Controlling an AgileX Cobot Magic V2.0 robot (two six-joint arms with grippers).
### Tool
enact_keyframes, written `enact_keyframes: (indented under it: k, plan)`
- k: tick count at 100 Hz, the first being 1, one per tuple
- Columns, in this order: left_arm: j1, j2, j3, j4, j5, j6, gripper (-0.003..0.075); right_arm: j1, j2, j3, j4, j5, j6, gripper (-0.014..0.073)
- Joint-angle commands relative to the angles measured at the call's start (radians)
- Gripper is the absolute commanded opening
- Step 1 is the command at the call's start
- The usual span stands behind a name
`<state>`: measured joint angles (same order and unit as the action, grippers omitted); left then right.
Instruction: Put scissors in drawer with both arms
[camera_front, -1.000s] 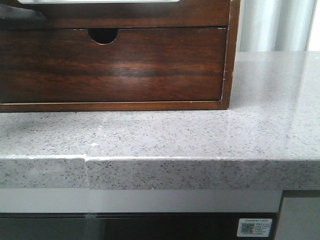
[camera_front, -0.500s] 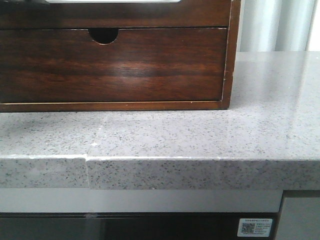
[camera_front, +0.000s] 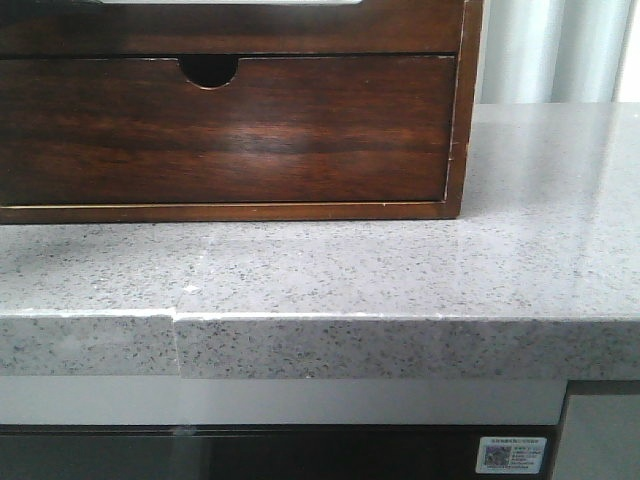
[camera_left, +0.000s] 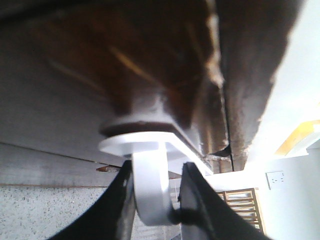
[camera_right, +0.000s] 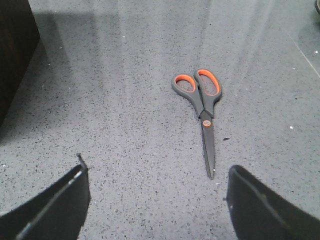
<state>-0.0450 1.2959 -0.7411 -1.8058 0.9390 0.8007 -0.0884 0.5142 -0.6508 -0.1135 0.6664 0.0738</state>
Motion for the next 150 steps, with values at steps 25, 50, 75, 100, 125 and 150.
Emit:
enact_keyframes:
  k: [25,50,75,100,125,150]
  plan:
    - [-0.007,-0.142,0.025,-0.057,0.110,0.121,-0.0020,-0.006,0.012,-0.034,-0.013,-0.059,-0.005,0.0510]
    - [-0.007,-0.225,0.122,-0.057,0.112,0.121,-0.0020,-0.006,0.012,-0.034,-0.013,-0.050,-0.005,0.0510]
    - [-0.007,-0.354,0.228,-0.044,0.112,0.121,-0.0020,-0.006,0.012,-0.034,-0.013,-0.048,-0.005,0.0510]
    - [-0.007,-0.497,0.299,-0.004,0.116,0.114,-0.0020,-0.006,0.012,-0.034,-0.013,-0.047,-0.005,0.0510]
    - [-0.007,-0.610,0.306,0.072,0.101,0.088,-0.0020,-0.006,0.012,-0.034,-0.013,-0.046,-0.005,0.0510]
    - [-0.007,-0.616,0.306,0.086,0.083,0.043,-0.0003,-0.006,0.012,-0.034,-0.013,-0.040,-0.005,0.0510]
